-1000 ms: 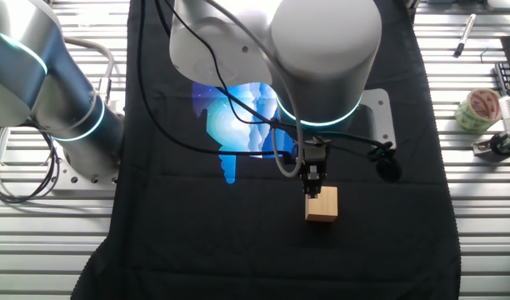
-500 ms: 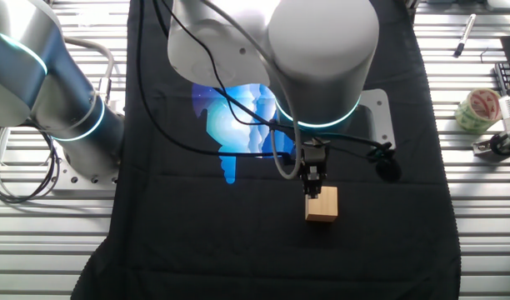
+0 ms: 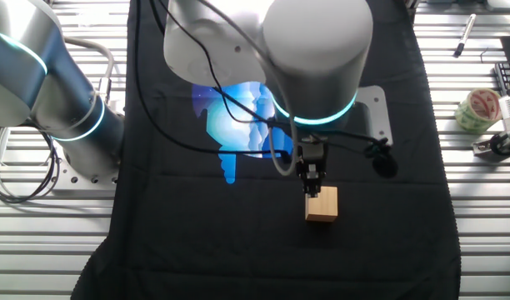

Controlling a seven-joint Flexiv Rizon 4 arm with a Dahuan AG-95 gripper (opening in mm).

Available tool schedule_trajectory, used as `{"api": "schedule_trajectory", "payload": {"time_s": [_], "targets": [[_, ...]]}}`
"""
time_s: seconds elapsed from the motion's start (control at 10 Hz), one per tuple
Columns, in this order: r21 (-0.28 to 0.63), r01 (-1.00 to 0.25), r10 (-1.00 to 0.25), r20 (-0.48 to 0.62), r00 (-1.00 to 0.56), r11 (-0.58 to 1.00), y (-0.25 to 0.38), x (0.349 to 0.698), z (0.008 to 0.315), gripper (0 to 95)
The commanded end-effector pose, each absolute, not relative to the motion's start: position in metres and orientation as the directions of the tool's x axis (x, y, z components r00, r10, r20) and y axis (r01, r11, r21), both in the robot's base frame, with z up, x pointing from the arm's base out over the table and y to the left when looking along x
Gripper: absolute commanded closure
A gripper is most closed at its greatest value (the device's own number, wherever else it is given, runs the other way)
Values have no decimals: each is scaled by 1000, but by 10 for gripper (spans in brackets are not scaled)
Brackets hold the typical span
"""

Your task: Pick up the small block on the left and move it to the right

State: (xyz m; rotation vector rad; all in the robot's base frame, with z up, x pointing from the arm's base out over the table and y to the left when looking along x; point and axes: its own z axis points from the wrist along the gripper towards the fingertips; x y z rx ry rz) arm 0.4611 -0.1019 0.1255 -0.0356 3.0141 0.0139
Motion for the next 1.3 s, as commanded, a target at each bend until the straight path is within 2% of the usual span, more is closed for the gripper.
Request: {"api": "schedule_trajectory", "payload": {"time_s": [0.1,1.3], "targets": [[5,-12,-11,-118,-993,1000,-102,461,126,190],[-7,-43,-43,-107,-993,999,-102,461,126,190]]}}
